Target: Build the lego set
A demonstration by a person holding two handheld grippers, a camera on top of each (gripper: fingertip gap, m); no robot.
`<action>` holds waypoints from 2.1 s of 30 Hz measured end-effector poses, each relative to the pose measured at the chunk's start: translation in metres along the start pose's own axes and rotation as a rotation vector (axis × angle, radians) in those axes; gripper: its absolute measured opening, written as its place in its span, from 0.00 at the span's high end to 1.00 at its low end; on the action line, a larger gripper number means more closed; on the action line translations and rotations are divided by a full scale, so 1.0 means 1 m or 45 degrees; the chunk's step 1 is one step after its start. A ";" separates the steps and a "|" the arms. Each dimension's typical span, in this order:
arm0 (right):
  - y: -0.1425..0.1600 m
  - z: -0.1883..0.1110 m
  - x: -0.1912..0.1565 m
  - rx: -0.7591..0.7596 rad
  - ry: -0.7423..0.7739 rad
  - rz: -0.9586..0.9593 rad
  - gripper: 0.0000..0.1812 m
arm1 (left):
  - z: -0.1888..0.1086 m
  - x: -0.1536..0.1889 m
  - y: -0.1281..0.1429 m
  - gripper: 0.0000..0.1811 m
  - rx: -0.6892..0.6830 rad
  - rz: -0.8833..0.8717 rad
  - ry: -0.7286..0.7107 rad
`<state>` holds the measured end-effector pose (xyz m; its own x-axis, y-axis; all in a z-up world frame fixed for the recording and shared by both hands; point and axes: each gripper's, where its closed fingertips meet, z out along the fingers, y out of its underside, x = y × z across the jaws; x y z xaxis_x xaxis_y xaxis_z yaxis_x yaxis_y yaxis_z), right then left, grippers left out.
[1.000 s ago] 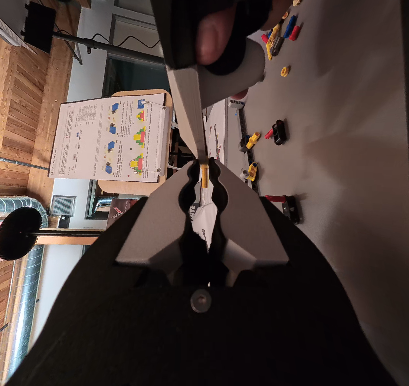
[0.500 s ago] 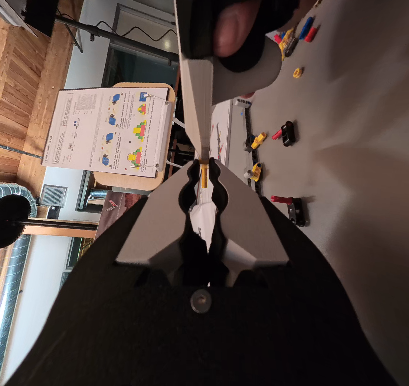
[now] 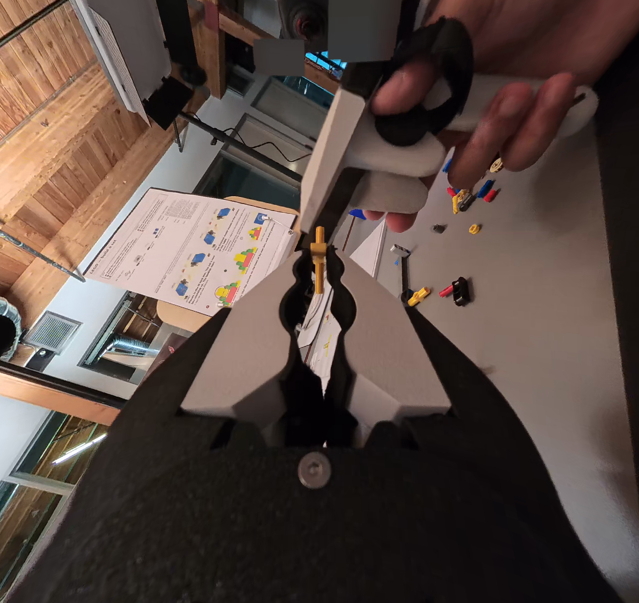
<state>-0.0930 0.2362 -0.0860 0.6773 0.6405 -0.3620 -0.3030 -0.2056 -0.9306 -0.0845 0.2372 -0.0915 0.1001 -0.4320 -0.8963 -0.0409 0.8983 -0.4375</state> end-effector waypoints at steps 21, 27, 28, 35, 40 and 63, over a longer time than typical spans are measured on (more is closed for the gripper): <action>0.021 0.002 0.030 -0.162 0.251 -0.108 0.98 | 0.008 0.020 0.023 0.96 -0.178 0.051 0.130; 0.022 0.001 0.032 -0.176 0.277 -0.132 0.98 | 0.009 0.020 0.028 0.96 -0.221 0.089 0.125; 0.023 0.002 0.032 -0.178 0.279 -0.137 0.98 | 0.009 0.019 0.029 0.96 -0.227 0.085 0.125; 0.025 0.003 0.032 -0.209 0.304 -0.209 0.98 | 0.007 0.020 0.030 0.96 -0.233 0.114 0.111; 0.023 0.000 0.043 -0.280 0.525 -0.562 0.98 | 0.006 0.015 0.034 0.88 -0.261 -0.429 0.196; 0.012 0.000 0.039 -0.368 0.786 -1.240 1.00 | 0.016 0.010 0.059 0.97 -0.358 -1.415 0.278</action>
<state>-0.0704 0.2584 -0.1110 0.7711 0.1710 0.6133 0.6273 -0.0392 -0.7778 -0.0703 0.2875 -0.1252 0.0471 -0.9989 0.0089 -0.2602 -0.0209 -0.9653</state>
